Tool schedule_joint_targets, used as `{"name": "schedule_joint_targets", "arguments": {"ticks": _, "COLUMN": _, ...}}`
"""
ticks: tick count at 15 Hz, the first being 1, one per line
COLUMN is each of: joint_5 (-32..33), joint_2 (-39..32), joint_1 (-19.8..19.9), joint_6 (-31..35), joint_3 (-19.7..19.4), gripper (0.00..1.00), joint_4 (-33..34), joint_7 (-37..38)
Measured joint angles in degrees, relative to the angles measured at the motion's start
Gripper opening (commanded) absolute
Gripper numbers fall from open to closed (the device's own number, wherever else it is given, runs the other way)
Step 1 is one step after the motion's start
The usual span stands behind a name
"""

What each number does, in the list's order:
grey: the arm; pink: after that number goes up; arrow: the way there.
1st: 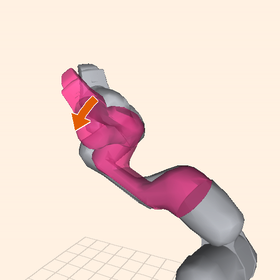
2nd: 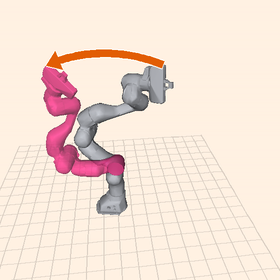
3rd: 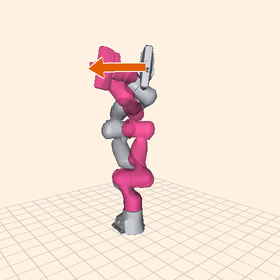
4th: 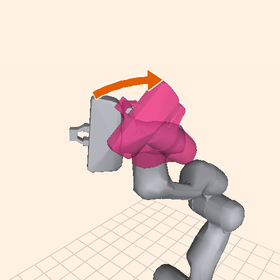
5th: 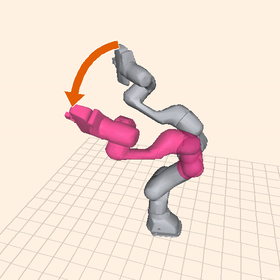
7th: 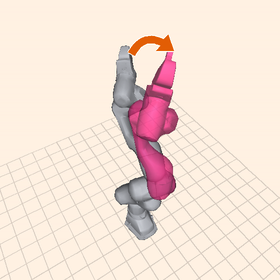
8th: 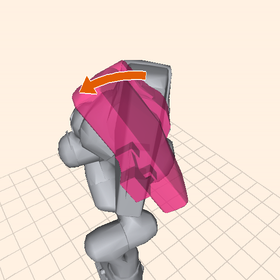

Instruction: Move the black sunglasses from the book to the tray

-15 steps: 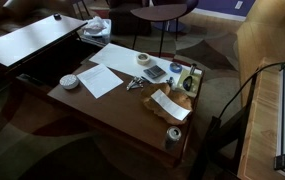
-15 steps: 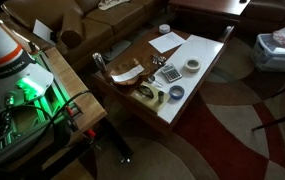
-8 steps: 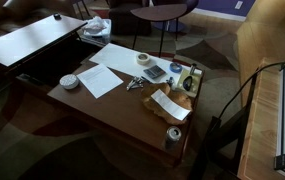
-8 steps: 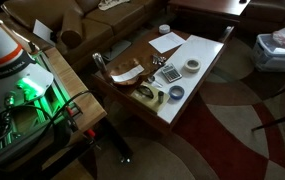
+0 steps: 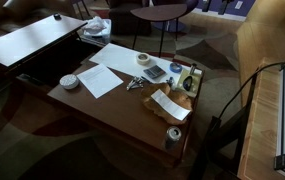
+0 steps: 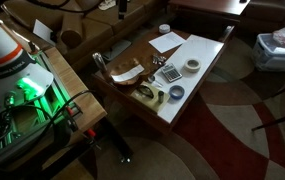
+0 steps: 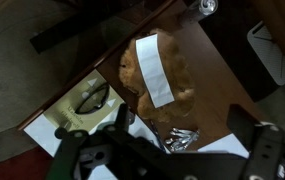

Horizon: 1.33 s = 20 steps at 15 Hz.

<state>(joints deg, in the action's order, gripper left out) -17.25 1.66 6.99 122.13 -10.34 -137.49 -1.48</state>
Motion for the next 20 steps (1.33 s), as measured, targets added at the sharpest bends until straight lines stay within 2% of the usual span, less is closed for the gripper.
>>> {"name": "schedule_joint_targets", "arguments": {"ticks": 5, "joint_5": -0.66, "joint_2": -12.41, "joint_1": 2.03, "joint_6": -0.17, "joint_3": -0.04, "gripper": 1.00, "joint_4": 4.71, "joint_7": 1.31}}
{"name": "schedule_joint_targets", "arguments": {"ticks": 8, "joint_5": -1.69, "joint_2": -19.25, "joint_1": 3.37, "joint_6": -2.56, "joint_3": -0.02, "gripper": 1.00, "joint_4": 8.59, "joint_7": 1.49}}
{"name": "schedule_joint_targets", "arguments": {"ticks": 13, "joint_5": -1.84, "joint_2": -21.51, "joint_1": 3.53, "joint_6": -3.55, "joint_3": 0.11, "gripper": 1.00, "joint_4": 10.84, "joint_7": 1.98}}
{"name": "schedule_joint_targets", "arguments": {"ticks": 17, "joint_5": -11.51, "joint_2": -22.49, "joint_1": 4.78, "joint_6": 3.85, "joint_3": 1.06, "gripper": 1.00, "joint_4": 11.02, "joint_7": 2.18}}
{"name": "schedule_joint_targets", "arguments": {"ticks": 20, "joint_5": -21.09, "joint_2": -28.19, "joint_1": 7.11, "joint_6": 12.70, "joint_3": 2.34, "gripper": 1.00, "joint_4": 12.10, "joint_7": 1.27}}
